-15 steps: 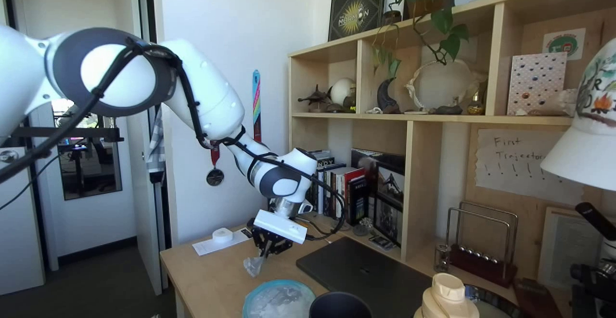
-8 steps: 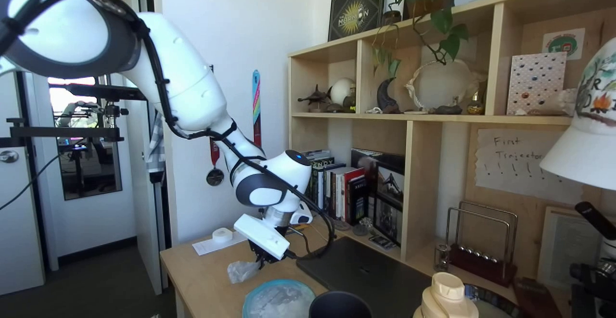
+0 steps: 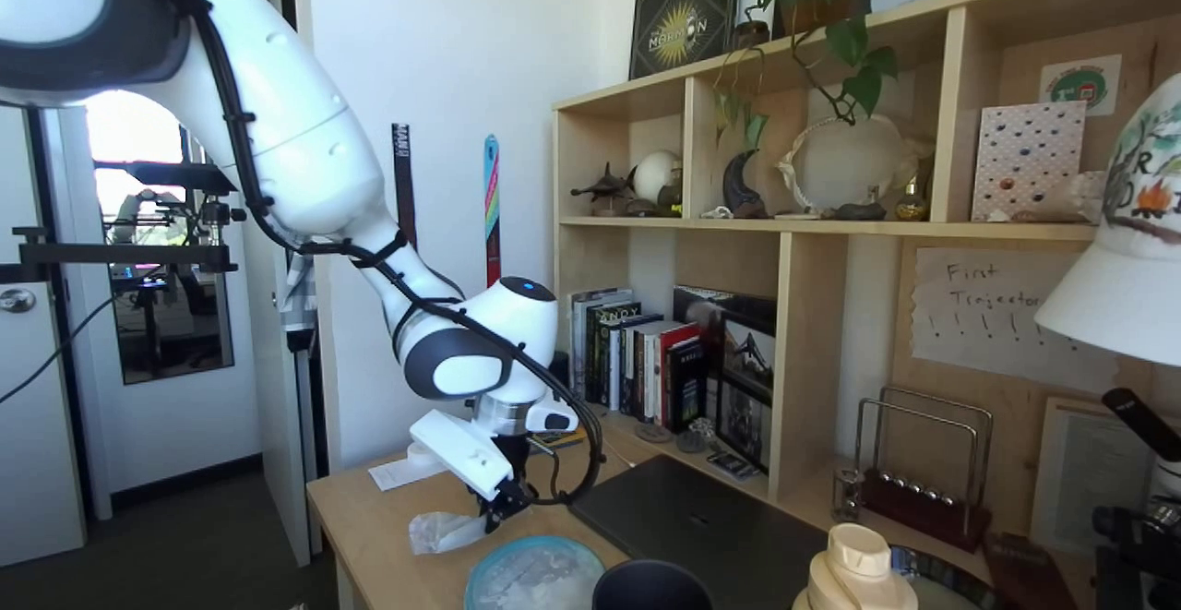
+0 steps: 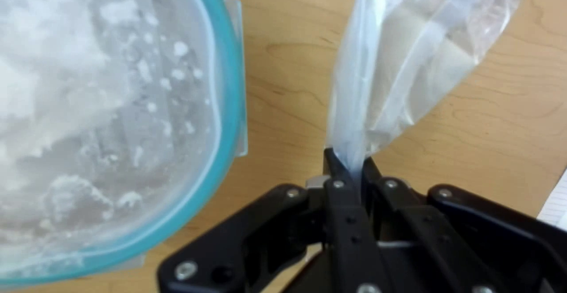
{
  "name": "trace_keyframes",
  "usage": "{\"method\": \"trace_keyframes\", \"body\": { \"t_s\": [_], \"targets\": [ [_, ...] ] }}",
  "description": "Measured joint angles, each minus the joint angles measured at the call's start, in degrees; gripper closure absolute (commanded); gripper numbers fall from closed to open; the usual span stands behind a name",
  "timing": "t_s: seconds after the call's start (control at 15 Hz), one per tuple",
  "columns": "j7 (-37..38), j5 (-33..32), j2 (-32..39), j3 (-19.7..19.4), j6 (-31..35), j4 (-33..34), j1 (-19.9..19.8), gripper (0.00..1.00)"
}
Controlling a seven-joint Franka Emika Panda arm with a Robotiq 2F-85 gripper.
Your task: Move the cup, lunchbox, and plastic to the right
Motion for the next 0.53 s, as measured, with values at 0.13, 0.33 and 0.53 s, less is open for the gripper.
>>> {"method": "trace_keyframes", "body": {
  "t_s": [0.13, 0.33, 0.53],
  "targets": [
    [4.24, -3.60, -1.55, -1.13, 0.00, -1.12, 1.25, 0.95],
    [10.03, -8.96, -3.36, -2.77, 0.00, -2.47, 3.08, 0.64],
    [15.25, -14.26, -4.43, -4.30, -0.03, -3.49, 4.59, 0.43]
  ]
}}
